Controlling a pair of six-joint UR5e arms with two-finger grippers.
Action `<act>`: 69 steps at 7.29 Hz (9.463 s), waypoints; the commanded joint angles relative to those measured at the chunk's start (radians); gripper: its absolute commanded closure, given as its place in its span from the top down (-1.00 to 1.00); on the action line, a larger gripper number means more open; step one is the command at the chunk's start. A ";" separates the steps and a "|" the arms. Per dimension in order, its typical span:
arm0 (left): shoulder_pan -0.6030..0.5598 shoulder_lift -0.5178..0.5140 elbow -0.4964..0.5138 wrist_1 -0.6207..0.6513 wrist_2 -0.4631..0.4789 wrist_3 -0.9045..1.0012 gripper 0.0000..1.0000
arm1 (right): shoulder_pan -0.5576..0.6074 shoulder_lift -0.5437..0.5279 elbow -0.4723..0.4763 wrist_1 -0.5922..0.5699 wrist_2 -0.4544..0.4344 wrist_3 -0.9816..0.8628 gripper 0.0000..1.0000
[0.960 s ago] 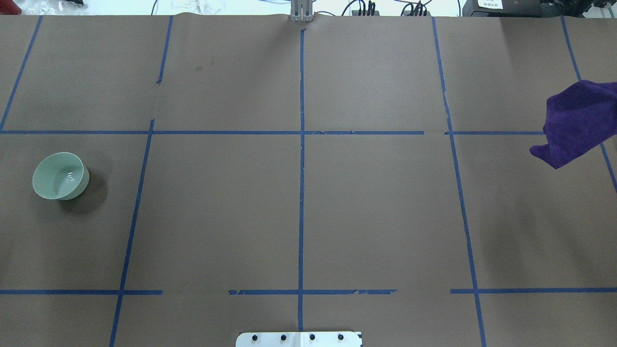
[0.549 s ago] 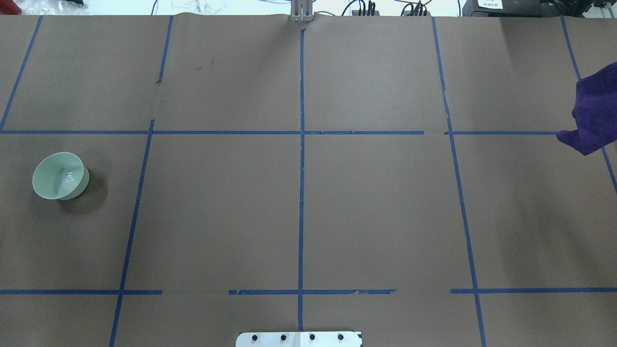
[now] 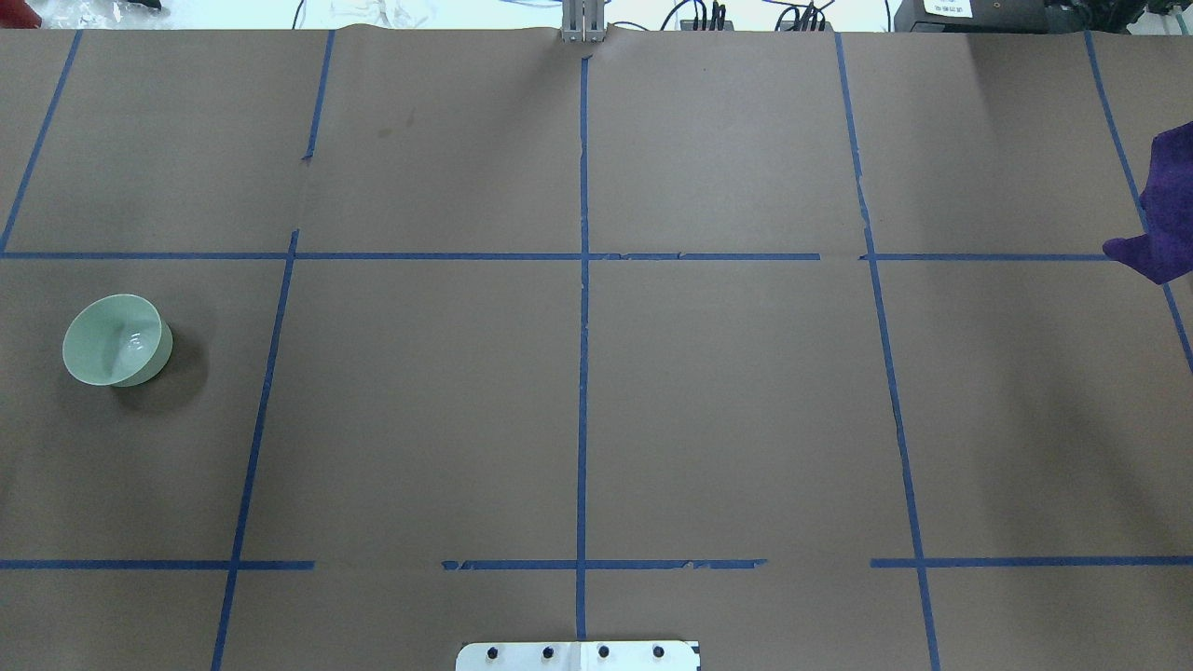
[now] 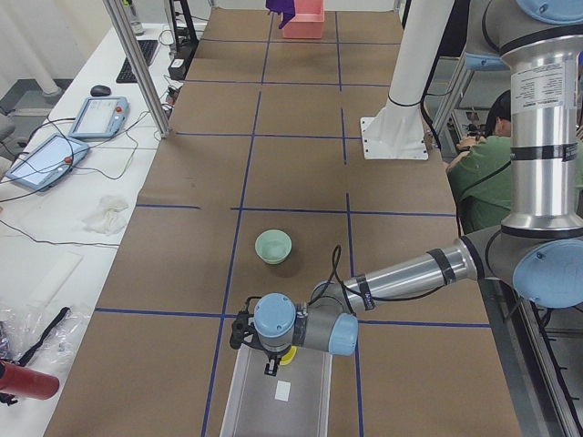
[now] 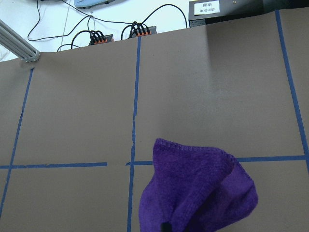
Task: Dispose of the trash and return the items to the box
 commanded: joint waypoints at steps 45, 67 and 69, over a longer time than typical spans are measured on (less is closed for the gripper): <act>0.111 -0.015 -0.447 0.122 -0.124 -0.334 -1.00 | 0.002 0.043 -0.551 -0.021 -0.038 -0.564 1.00; -0.387 -0.092 -0.174 0.128 0.100 0.211 1.00 | 0.032 0.041 -0.514 -0.021 -0.025 -0.561 1.00; -0.239 -0.088 -0.339 0.210 0.104 0.210 1.00 | 0.032 0.041 -0.522 -0.021 -0.031 -0.561 1.00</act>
